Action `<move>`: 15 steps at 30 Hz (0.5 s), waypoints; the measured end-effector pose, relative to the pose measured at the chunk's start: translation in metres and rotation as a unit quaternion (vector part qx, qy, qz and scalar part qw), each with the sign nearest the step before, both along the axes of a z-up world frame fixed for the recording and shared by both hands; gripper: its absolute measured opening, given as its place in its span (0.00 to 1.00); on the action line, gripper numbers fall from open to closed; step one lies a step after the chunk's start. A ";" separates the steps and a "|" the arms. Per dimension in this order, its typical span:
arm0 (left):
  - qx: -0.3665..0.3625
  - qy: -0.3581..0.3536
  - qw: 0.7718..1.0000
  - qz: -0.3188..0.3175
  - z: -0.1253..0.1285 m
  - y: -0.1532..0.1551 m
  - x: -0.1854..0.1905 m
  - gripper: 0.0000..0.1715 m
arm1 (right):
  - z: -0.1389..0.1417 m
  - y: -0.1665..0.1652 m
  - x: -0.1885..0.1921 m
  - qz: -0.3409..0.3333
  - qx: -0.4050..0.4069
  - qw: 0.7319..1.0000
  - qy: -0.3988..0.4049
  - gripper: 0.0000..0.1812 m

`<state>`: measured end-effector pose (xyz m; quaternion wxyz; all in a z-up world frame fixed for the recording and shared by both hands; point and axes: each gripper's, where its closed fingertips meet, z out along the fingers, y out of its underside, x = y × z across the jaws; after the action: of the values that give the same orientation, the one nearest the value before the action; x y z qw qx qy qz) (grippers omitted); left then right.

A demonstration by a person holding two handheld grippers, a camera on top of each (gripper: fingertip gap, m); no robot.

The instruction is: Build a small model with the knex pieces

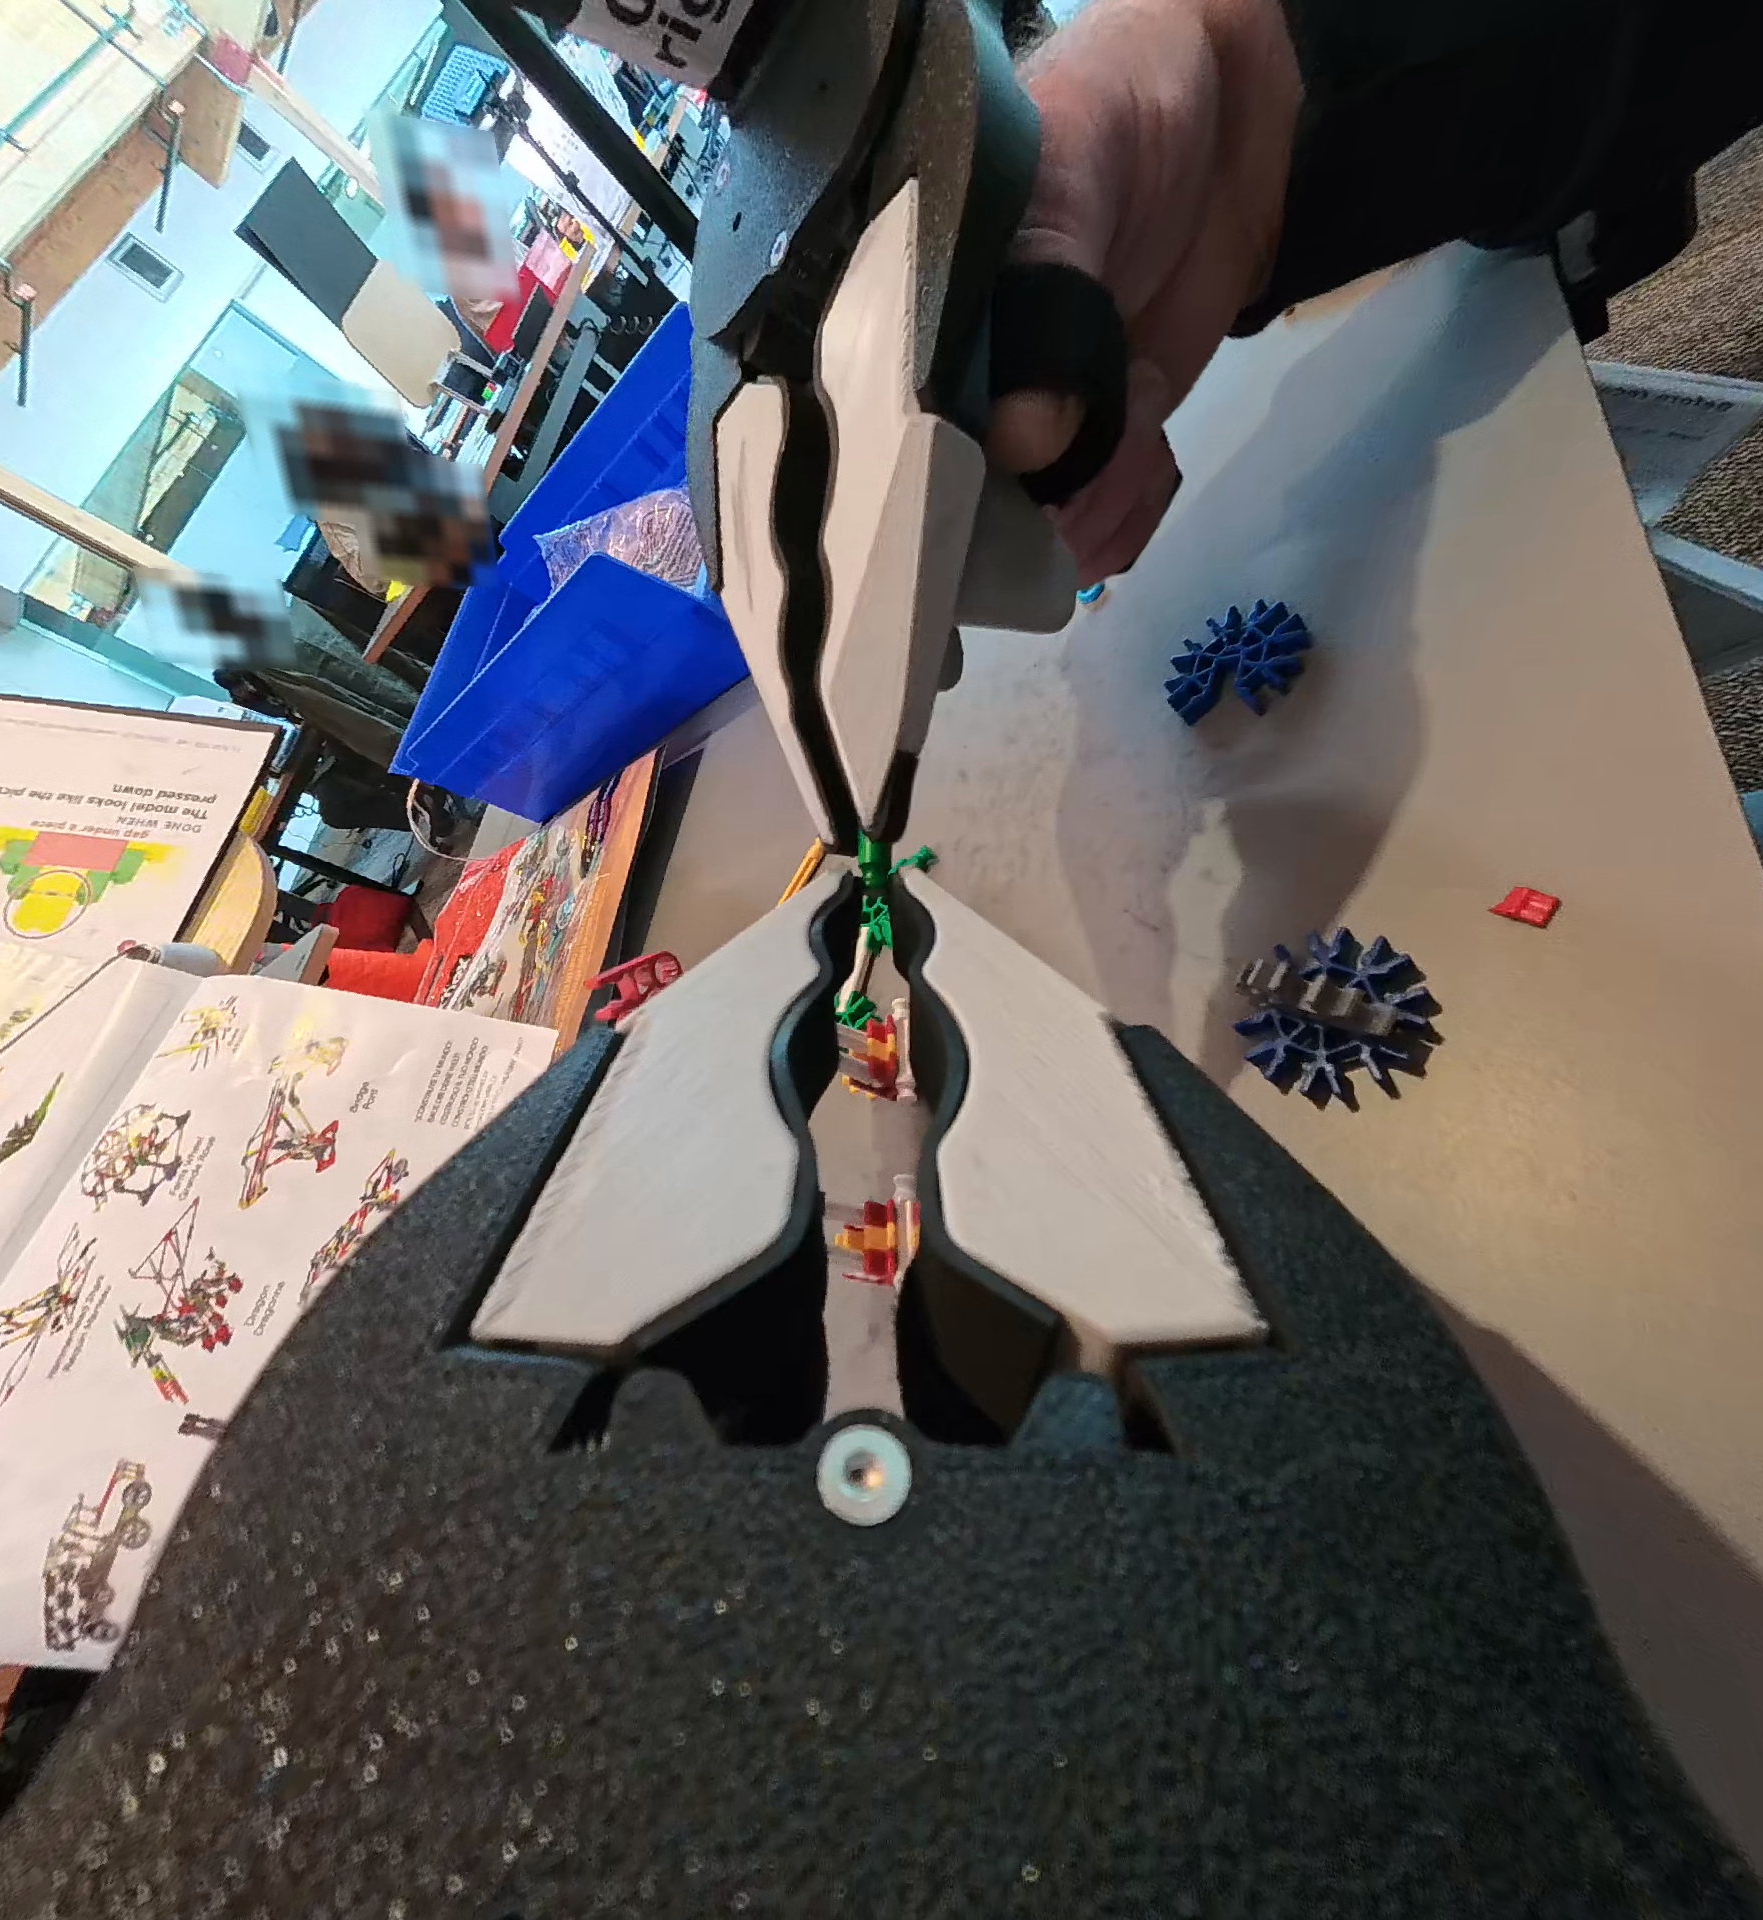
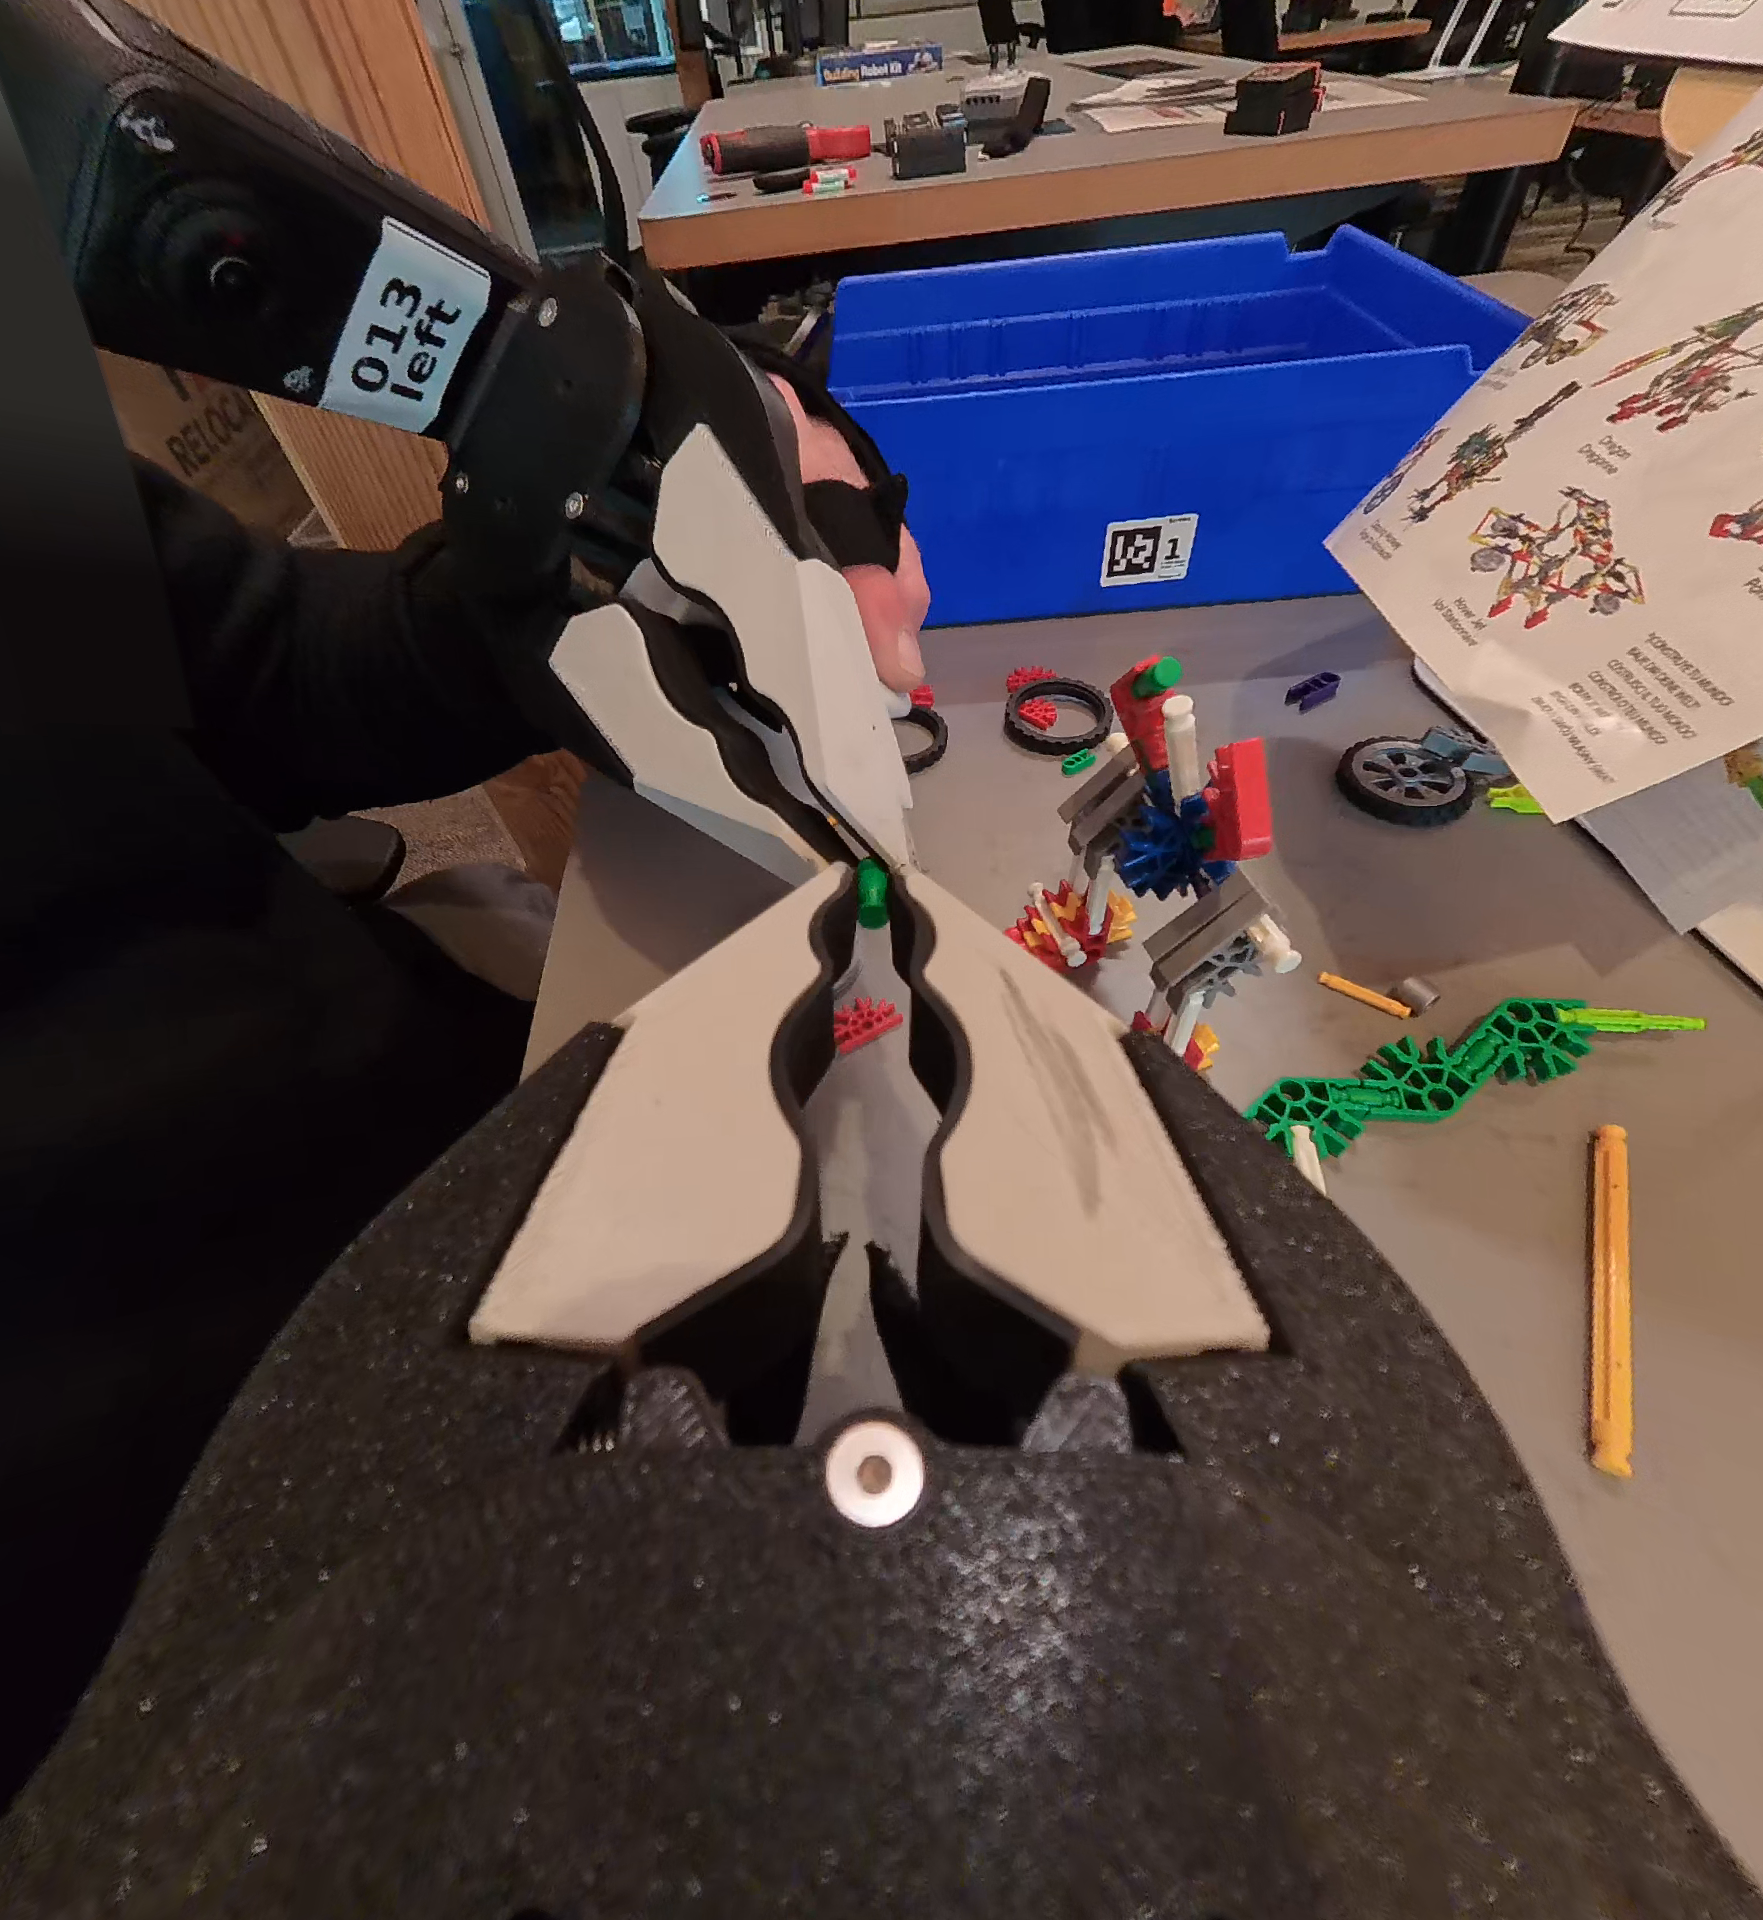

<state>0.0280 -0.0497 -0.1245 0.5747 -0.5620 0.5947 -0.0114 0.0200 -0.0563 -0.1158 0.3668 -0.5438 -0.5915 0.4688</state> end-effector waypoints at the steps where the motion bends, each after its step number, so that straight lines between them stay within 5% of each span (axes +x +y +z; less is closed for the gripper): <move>1: -0.001 -0.004 1.000 0.001 0.000 0.000 0.000 0.02 | 0.000 0.000 0.000 0.000 0.001 1.000 -0.001 0.03; 15: 0.016 -0.035 0.999 0.012 0.016 -0.003 0.002 0.02 | 0.011 -0.002 0.003 -0.008 0.037 0.999 -0.012 0.03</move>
<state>0.0299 -0.0525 -0.1084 0.6041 -0.5589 0.5679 -0.0149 0.0226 -0.0587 -0.1050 0.3833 -0.5402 -0.6088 0.4366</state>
